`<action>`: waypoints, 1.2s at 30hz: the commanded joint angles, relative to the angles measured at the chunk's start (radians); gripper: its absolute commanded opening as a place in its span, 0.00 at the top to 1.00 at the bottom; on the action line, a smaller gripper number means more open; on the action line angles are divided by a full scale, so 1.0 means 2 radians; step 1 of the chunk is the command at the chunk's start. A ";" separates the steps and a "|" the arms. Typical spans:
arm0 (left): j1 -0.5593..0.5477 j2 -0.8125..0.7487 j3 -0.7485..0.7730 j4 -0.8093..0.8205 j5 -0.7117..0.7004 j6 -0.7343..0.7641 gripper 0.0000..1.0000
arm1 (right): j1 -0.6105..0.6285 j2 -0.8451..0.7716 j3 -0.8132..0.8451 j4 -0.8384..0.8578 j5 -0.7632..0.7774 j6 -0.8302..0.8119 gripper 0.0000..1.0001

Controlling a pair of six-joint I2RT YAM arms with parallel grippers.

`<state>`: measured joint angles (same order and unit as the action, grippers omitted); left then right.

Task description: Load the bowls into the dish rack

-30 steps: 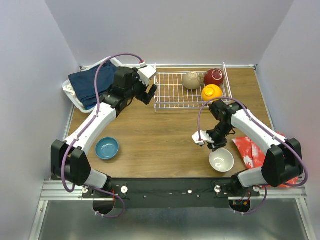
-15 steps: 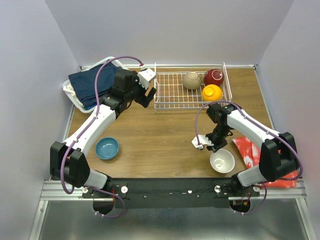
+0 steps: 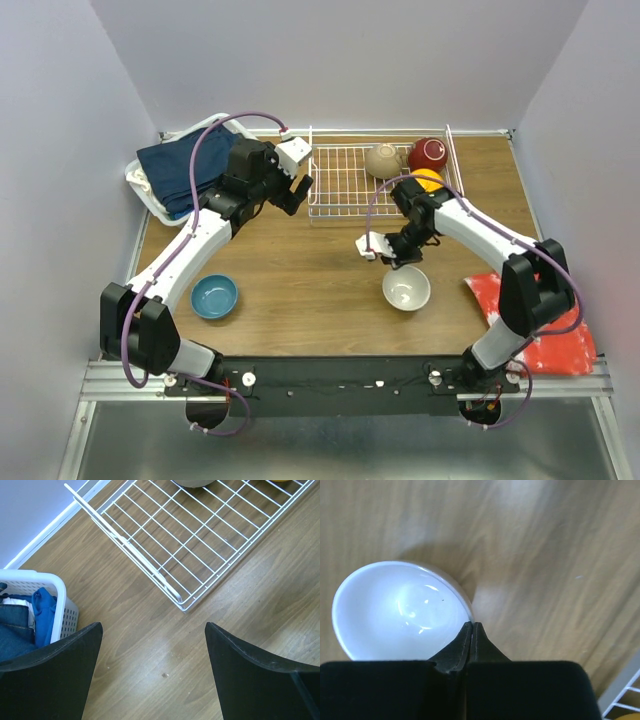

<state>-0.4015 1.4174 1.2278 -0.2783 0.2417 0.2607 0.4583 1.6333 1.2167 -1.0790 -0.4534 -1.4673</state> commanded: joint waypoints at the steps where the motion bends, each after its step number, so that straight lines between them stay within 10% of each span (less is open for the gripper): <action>1: -0.002 0.002 0.004 0.003 -0.006 0.002 0.08 | 0.023 0.040 0.034 0.105 -0.020 0.083 0.86; 8: -0.002 -0.002 0.008 0.001 -0.008 0.002 0.07 | 0.027 -0.004 0.034 0.126 0.024 0.156 0.63; 21: -0.002 0.008 0.008 0.011 0.000 -0.005 0.07 | 0.028 -0.108 -0.021 -0.061 -0.013 0.080 0.62; 36: -0.002 0.012 -0.004 0.015 -0.001 -0.005 0.07 | 0.028 -0.133 -0.117 -0.083 0.021 -0.012 0.61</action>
<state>-0.4015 1.4422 1.2278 -0.2707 0.2405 0.2584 0.5098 1.4036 1.0481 -1.2224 -0.4438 -1.4311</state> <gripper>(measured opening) 0.928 0.387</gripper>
